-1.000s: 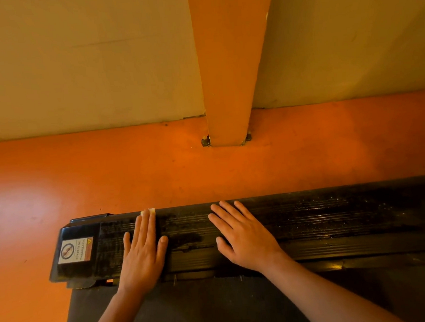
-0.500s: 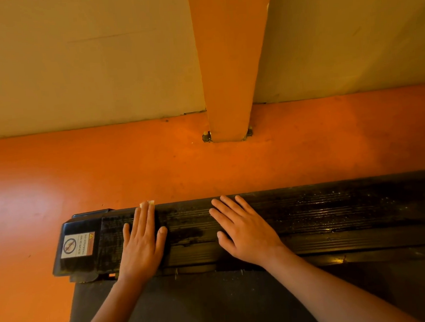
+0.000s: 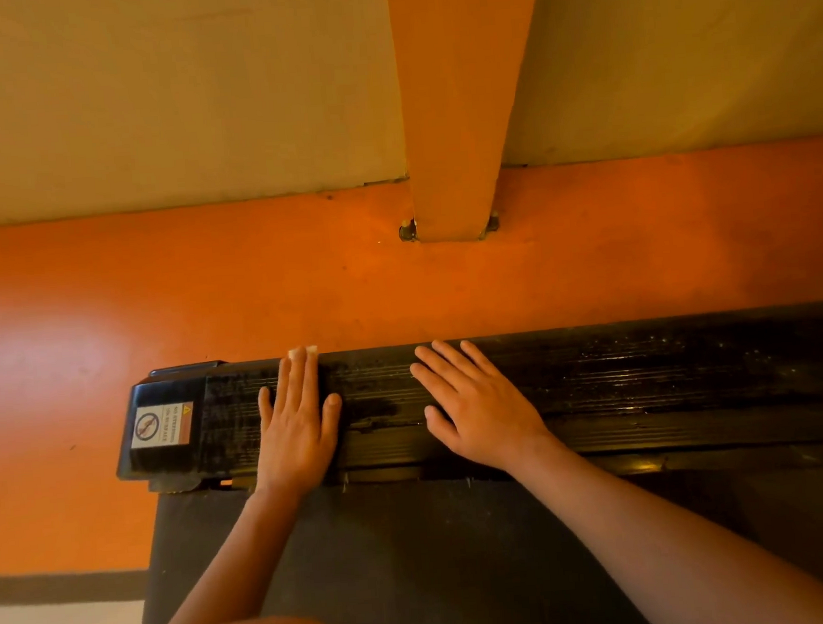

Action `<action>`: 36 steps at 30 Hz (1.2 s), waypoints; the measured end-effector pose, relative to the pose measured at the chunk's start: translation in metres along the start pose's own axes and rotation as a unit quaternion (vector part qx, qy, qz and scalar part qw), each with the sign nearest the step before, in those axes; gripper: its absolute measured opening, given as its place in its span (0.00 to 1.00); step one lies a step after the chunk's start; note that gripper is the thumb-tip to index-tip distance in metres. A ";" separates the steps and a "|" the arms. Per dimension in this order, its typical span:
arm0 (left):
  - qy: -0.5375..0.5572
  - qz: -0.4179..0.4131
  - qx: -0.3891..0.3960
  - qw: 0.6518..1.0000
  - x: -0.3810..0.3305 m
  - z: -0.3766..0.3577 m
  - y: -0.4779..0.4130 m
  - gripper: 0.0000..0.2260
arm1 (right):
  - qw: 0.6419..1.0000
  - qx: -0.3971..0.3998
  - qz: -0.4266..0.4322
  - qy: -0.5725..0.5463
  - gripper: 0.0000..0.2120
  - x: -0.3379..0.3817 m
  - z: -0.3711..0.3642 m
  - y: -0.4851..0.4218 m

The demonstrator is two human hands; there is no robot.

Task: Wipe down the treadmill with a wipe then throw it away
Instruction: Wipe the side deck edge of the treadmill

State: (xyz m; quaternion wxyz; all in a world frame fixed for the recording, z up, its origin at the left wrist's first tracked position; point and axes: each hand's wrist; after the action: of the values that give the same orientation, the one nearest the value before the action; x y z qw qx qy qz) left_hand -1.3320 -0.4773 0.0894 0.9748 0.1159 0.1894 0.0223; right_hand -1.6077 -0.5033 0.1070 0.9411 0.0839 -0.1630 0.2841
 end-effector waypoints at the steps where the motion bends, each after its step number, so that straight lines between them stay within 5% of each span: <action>1: 0.006 0.003 0.001 1.000 -0.002 -0.002 0.013 0.31 | 1.000 0.001 -0.001 0.001 0.27 0.001 0.000 0.000; 36: -0.004 -0.004 0.022 1.000 -0.030 0.001 -0.005 0.29 | 1.000 0.004 -0.002 0.004 0.28 0.003 0.002 -0.001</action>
State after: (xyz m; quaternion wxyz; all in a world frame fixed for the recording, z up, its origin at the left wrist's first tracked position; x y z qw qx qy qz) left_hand -1.3596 -0.4856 0.1005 0.9729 0.1370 0.1859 0.0142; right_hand -1.6052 -0.5037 0.1102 0.9421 0.0867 -0.1578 0.2830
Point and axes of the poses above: each hand's wrist, its own y-axis away from the middle knuckle, its own z-axis out of the back of the hand, x = y × z
